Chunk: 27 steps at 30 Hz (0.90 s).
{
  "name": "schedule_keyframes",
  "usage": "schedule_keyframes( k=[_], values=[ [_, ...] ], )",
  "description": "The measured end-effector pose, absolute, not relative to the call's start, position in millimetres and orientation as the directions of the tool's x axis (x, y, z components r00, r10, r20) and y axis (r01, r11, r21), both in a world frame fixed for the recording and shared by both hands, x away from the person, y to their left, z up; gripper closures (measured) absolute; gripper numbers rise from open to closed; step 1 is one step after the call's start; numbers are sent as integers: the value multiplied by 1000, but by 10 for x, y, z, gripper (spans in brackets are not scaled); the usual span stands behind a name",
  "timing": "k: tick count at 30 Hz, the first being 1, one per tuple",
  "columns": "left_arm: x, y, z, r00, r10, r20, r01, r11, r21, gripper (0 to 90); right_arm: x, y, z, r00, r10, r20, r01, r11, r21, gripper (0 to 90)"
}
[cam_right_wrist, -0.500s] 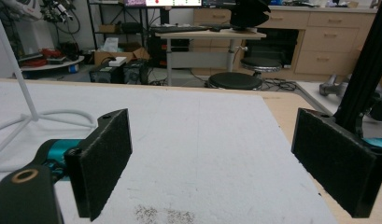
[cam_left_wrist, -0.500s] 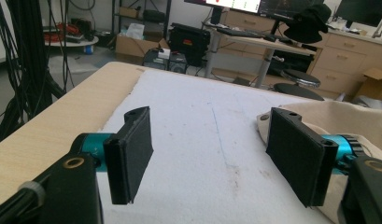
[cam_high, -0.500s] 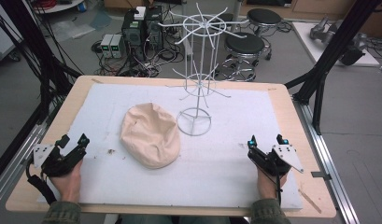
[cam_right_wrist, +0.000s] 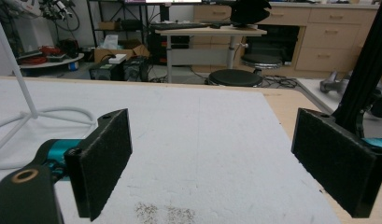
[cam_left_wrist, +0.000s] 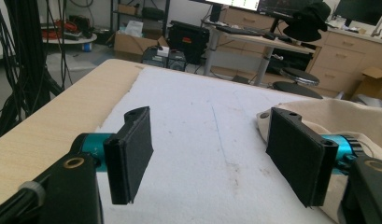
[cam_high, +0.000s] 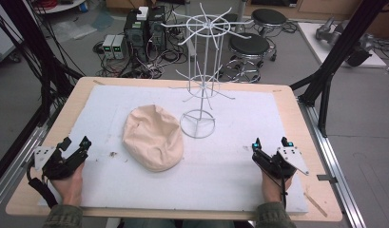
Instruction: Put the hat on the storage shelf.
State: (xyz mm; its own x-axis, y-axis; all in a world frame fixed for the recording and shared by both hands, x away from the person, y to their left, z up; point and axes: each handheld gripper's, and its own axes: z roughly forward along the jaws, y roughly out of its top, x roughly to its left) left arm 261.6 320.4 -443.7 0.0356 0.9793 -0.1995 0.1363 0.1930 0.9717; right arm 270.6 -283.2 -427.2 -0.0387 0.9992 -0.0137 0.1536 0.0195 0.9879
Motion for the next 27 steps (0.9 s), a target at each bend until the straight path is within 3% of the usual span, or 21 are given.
schedule_keyframes(
  k=[14, 27],
  values=[
    [2591, 3164, -4366, 60, 971, -230, 119, 222, 968, 313, 2707, -2838, -4272, -41, 999, -15, 150, 21, 988, 112],
    [2611, 3000, -4087, 177, 962, -207, 134, 185, 974, 311, 2712, -2828, -4276, -53, 998, -18, 152, 26, 988, 112]
  ],
)
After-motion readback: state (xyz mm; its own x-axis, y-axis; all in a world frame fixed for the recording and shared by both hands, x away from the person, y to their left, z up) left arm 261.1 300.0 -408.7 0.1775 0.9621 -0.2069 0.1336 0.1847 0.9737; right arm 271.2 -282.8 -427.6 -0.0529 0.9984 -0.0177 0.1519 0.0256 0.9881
